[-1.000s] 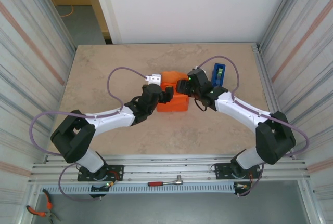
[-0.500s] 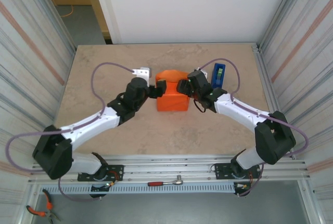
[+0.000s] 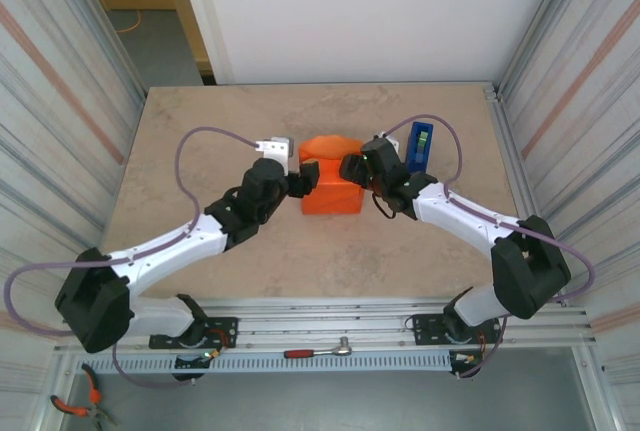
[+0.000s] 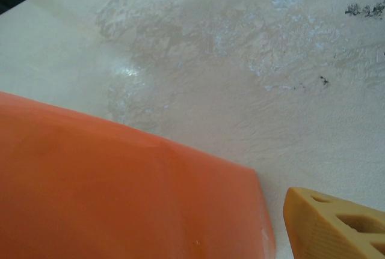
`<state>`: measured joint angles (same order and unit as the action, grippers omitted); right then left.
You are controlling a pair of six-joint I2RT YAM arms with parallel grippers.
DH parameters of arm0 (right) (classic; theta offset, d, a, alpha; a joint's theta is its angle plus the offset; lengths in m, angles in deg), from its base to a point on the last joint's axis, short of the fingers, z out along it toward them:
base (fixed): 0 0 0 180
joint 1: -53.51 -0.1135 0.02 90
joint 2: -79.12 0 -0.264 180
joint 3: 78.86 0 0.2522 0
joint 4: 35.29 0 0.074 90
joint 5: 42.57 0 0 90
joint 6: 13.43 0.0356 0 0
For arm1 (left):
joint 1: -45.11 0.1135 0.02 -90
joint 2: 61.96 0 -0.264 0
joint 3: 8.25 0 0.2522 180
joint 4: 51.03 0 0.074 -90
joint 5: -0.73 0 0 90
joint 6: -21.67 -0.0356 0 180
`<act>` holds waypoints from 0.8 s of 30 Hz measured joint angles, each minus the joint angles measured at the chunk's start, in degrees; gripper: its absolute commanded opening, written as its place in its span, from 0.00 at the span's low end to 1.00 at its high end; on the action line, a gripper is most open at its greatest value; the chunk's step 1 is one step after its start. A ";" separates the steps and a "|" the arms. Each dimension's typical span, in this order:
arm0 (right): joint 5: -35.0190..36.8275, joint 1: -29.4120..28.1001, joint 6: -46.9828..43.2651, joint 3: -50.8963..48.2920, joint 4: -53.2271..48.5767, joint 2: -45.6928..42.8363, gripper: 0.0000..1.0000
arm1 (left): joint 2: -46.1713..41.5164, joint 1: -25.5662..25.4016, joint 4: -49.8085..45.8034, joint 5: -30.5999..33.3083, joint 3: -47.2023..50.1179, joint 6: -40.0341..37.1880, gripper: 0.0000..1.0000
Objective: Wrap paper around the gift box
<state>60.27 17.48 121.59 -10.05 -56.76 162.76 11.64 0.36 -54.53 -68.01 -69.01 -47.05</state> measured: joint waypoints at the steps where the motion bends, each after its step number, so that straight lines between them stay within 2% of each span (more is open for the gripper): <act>1: 0.00 0.00 0.00 0.00 0.00 0.00 0.78 | 0.85 0.00 0.00 0.22 0.00 -0.07 0.76; 4: 0.00 0.00 0.00 0.00 0.00 0.00 0.78 | 3.28 0.00 0.28 0.46 0.00 -0.24 0.73; 7: -0.02 0.00 0.00 0.00 0.00 0.00 0.78 | 5.29 0.00 0.83 0.39 0.00 -0.46 0.64; 11: -0.02 0.00 0.00 0.00 0.00 0.00 0.78 | 7.21 0.00 2.38 0.37 0.00 -0.94 0.48; 13: -0.02 0.00 0.00 0.00 0.00 0.00 0.78 | 7.89 0.00 3.15 0.24 -0.02 -1.11 0.37; 16: -0.02 0.00 0.00 0.00 0.00 0.02 0.78 | 8.81 0.00 3.82 0.09 -0.02 -1.66 0.28; 18: -0.04 0.00 -0.02 0.00 0.00 0.02 0.78 | 9.38 0.00 4.22 -0.22 -0.04 -1.90 0.26; 21: 0.00 0.00 -0.02 0.02 0.00 0.09 0.78 | 9.77 0.00 4.70 -0.22 -0.31 -2.29 0.37; 22: -0.02 0.00 -0.02 0.02 0.07 0.17 0.78 | 9.88 0.00 4.76 -0.24 -0.48 -2.27 0.37; 23: -0.02 0.00 -0.02 0.04 0.17 0.26 0.77 | 10.03 0.00 4.87 -0.26 -0.76 -2.21 0.34; 24: -0.02 0.00 -0.02 0.09 0.20 0.33 0.77 | 10.12 0.00 4.94 -0.24 -1.01 -2.16 0.27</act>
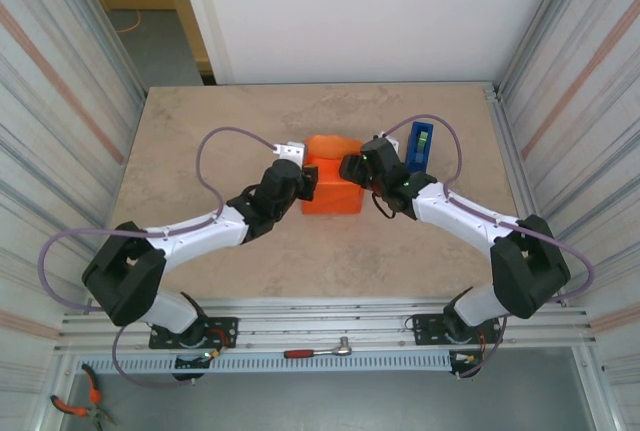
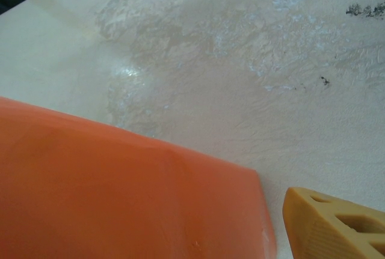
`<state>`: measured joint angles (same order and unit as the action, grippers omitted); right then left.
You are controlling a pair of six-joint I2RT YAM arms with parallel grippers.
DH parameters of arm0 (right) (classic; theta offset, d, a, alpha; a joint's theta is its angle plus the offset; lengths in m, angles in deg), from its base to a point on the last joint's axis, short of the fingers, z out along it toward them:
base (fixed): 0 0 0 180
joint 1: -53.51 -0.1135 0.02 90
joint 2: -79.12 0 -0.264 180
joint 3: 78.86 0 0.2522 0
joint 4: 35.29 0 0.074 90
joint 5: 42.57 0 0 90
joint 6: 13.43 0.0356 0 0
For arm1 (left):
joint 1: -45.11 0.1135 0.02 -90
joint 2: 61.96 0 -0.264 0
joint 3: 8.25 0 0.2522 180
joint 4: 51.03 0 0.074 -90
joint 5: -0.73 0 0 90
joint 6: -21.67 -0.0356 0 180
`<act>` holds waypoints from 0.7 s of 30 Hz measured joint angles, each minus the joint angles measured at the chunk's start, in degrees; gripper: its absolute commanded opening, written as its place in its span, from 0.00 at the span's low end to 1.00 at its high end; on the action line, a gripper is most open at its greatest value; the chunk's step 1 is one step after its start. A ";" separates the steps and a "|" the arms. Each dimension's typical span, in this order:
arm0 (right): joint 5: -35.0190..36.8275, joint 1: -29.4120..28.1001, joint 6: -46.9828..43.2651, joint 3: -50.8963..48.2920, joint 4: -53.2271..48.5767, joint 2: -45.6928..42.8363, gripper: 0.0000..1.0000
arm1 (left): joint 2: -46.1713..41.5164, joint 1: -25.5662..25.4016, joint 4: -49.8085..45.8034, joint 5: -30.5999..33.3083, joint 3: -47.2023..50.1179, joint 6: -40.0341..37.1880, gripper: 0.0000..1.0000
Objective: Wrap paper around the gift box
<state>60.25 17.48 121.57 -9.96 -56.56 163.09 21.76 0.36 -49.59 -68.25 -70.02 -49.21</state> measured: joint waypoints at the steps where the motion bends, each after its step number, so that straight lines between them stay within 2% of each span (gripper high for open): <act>1: 0.04 0.00 0.00 0.07 0.00 0.04 0.77 | 0.09 0.00 0.09 0.00 -0.24 -0.07 0.16; 2: 0.11 0.00 0.00 0.09 -0.04 0.04 0.77 | 0.15 0.04 0.11 0.02 -0.42 -0.37 0.10; 3: 0.22 0.00 0.00 0.11 -0.02 0.04 0.77 | 0.17 0.11 0.11 0.00 -0.55 -0.68 0.08; 5: 0.44 0.04 0.00 0.11 -0.02 0.07 0.77 | 0.33 0.11 0.11 -0.09 -0.74 -1.29 0.11; 6: 0.46 0.04 0.00 0.11 -0.02 0.07 0.77 | 0.42 0.11 0.11 -0.11 -0.74 -1.46 0.17; 8: 0.44 0.02 0.00 0.11 -0.02 0.07 0.77 | 0.63 0.11 0.09 -0.44 -0.87 -1.97 0.37; 11: 0.44 0.00 0.00 0.11 -0.02 0.07 0.77 | 1.18 0.11 0.13 -0.63 -1.79 -2.45 0.46; 13: 0.42 0.00 0.00 0.11 -0.02 0.07 0.77 | 1.38 0.13 0.13 -0.66 -2.45 -2.62 0.44; 14: 0.44 0.00 0.00 0.11 -0.02 0.07 0.77 | 1.49 0.13 0.20 -0.68 -2.80 -2.69 0.39; 16: 0.44 0.00 0.00 0.11 -0.02 0.07 0.77 | 1.70 0.46 0.48 -0.83 -3.48 -2.95 0.19; 17: 0.44 0.00 0.00 0.13 -0.04 0.09 0.77 | 1.77 0.55 0.63 -0.90 -3.67 -3.28 0.16; 19: 0.44 0.00 0.00 0.15 0.00 0.17 0.77 | 1.81 0.83 0.81 -0.96 -4.11 -4.11 0.11; 21: 0.46 0.00 0.00 0.24 -0.02 0.26 0.77 | 1.84 1.14 0.98 -0.94 -4.46 -4.59 0.16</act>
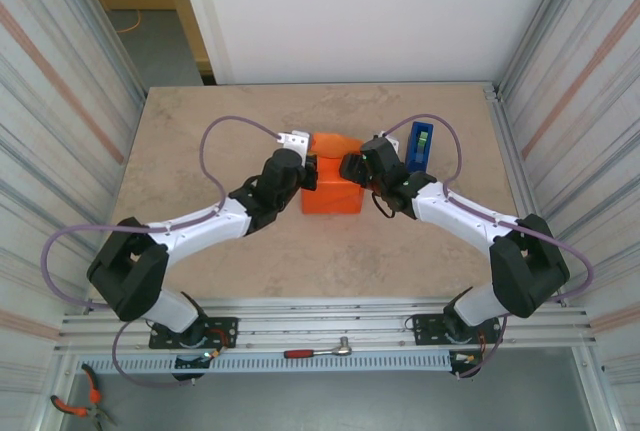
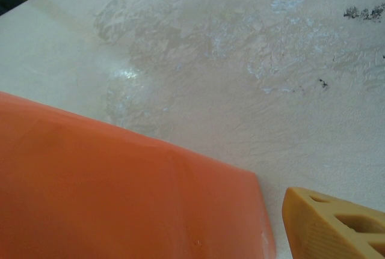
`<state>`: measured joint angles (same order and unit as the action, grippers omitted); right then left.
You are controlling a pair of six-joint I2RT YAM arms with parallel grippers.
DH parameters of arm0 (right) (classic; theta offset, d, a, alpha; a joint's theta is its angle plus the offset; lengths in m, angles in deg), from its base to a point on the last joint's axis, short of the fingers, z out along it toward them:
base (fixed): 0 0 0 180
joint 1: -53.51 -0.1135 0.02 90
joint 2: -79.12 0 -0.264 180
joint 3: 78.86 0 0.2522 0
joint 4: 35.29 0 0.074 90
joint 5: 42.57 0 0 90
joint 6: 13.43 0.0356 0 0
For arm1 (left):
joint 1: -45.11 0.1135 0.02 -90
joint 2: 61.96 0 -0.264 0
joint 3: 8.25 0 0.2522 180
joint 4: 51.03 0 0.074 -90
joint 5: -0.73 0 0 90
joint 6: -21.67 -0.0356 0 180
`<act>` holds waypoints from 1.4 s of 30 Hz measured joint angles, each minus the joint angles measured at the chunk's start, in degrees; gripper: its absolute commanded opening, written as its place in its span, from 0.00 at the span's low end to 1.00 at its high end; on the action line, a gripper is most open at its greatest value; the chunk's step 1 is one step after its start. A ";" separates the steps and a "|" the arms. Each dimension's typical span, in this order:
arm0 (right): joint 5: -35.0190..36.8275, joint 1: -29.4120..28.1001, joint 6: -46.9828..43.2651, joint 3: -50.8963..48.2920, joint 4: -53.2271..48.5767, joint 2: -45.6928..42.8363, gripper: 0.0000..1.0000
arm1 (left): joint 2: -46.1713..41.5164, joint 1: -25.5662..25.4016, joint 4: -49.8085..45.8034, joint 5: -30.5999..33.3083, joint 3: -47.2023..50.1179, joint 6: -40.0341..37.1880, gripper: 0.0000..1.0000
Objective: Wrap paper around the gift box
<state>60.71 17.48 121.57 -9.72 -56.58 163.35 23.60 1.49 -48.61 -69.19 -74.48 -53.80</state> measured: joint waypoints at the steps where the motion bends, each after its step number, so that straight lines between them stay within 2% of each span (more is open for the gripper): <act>1: 0.00 0.00 0.00 0.02 0.00 0.04 0.77 | 0.04 0.09 -0.02 0.02 -0.20 -0.46 0.24; 2: -0.02 0.00 0.00 0.02 0.02 0.09 0.77 | 0.07 0.15 -0.02 0.04 -0.42 -0.81 0.32; 3: -0.04 -0.02 0.00 0.02 0.02 0.09 0.77 | 0.09 0.15 -0.02 0.07 -0.70 -1.27 0.35; 4: -0.02 -0.02 0.00 0.02 0.02 0.09 0.77 | 0.09 0.15 0.04 0.07 -0.98 -1.31 0.30; 6: -0.04 -0.02 0.00 0.09 0.00 0.09 0.77 | 0.09 0.15 0.20 0.13 -1.46 -1.46 0.05; 7: -0.02 -0.02 0.00 0.13 -0.04 0.09 0.77 | 0.09 0.17 0.20 0.13 -1.66 -1.90 0.00; 11: 0.00 0.00 0.00 0.13 -0.02 0.13 0.77 | 0.11 0.42 0.13 0.02 -1.86 -2.86 0.00; 13: 0.00 0.00 0.00 0.13 -0.02 0.13 0.77 | 0.11 0.50 0.04 0.00 -1.92 -3.13 0.30; 14: -0.04 0.00 0.00 0.13 -0.02 0.13 0.77 | 0.11 0.52 0.00 0.02 -1.99 -3.34 0.38; 16: -0.04 -0.02 0.00 0.15 -0.02 0.17 0.77 | 0.11 0.55 -0.02 0.07 -2.27 -3.45 0.41; 17: -0.04 0.00 0.00 0.24 -0.07 0.20 0.77 | 0.11 0.55 -0.04 0.07 -2.49 -3.58 0.38; 19: -0.04 0.00 0.00 0.26 -0.11 0.24 0.77 | 0.09 0.61 0.00 0.04 -2.95 -4.07 0.05; 20: -0.04 -0.02 0.00 0.35 -0.15 0.31 0.77 | 0.11 0.76 0.02 -0.07 -3.17 -4.11 0.00; 22: -0.02 0.00 0.00 0.50 -0.15 0.50 0.77 | 0.11 1.09 -0.04 -0.17 -3.48 -4.39 0.00; 23: -0.02 0.00 0.00 0.66 -0.22 0.57 0.77 | 0.11 1.29 -0.11 -0.35 -3.56 -4.59 0.03; 27: -0.07 -0.02 -0.02 0.79 -0.24 0.79 0.77 | 0.09 1.95 -0.35 -0.72 -3.72 -4.76 0.54; 29: -0.07 0.00 -0.02 0.98 -0.26 0.90 0.76 | -0.13 2.29 -0.48 -0.74 -3.72 -4.46 0.68; 31: -0.07 -0.02 -0.02 1.03 -0.31 0.94 0.76 | -0.70 2.80 -0.59 -0.74 -3.72 -3.45 0.77; 35: -0.09 -0.02 -0.02 1.09 -0.44 0.94 0.76 | -4.24 3.54 -0.46 -0.76 -2.08 -0.94 0.84; 42: -0.09 -0.02 0.00 1.09 -0.15 1.18 0.76 | -7.02 1.20 0.31 0.26 2.16 2.34 0.86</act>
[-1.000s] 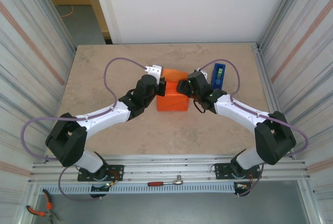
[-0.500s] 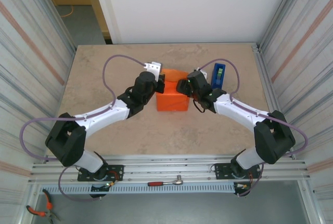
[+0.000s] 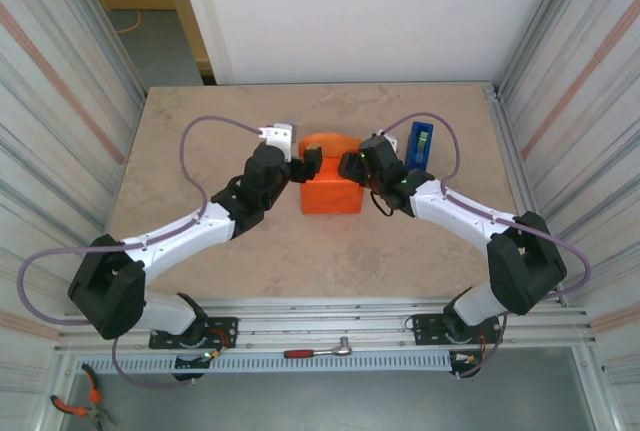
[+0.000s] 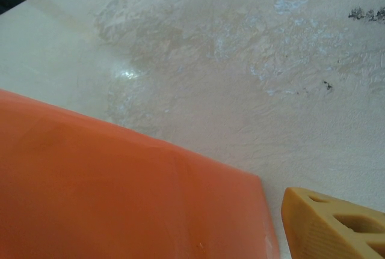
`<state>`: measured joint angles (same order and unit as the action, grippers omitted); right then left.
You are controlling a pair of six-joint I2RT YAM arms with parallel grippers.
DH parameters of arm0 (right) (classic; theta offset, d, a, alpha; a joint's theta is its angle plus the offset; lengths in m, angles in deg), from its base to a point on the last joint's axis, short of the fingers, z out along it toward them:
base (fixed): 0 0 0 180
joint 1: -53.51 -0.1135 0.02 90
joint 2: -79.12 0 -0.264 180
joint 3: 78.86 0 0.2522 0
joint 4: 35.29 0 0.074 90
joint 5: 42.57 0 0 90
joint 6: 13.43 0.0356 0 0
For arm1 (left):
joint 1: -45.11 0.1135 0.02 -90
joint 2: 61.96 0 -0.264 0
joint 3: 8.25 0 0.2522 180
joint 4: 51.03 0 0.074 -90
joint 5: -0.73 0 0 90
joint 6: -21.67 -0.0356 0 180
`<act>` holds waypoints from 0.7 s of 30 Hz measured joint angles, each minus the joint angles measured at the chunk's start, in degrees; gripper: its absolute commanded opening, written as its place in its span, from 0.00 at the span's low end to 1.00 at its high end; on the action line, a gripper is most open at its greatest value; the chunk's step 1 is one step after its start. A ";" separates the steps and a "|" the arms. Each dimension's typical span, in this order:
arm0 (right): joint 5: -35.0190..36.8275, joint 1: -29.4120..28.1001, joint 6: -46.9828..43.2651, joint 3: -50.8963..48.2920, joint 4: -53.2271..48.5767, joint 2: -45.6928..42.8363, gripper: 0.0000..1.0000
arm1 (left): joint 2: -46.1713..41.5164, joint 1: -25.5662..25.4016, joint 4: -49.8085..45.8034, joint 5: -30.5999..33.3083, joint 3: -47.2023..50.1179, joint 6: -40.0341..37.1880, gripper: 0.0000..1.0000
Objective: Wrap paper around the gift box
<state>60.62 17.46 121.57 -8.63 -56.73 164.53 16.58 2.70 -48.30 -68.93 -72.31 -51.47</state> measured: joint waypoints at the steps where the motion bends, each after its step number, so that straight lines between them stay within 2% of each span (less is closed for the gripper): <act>1: 0.00 0.00 -0.02 0.02 0.09 0.04 0.76 | 0.37 -0.44 -0.07 0.31 0.26 0.17 0.86; 13: 0.02 0.00 -0.02 0.02 0.15 0.07 0.76 | 9.38 -0.68 -0.17 3.80 -3.04 -1.01 0.86; 21: 0.02 0.00 -0.02 0.02 0.13 0.07 0.76 | 11.56 -0.17 -0.55 7.50 -4.13 -1.64 0.86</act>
<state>60.64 17.46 121.55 -8.61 -56.60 164.59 28.14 2.52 -48.85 -61.43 -76.45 -53.10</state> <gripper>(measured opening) 0.764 0.857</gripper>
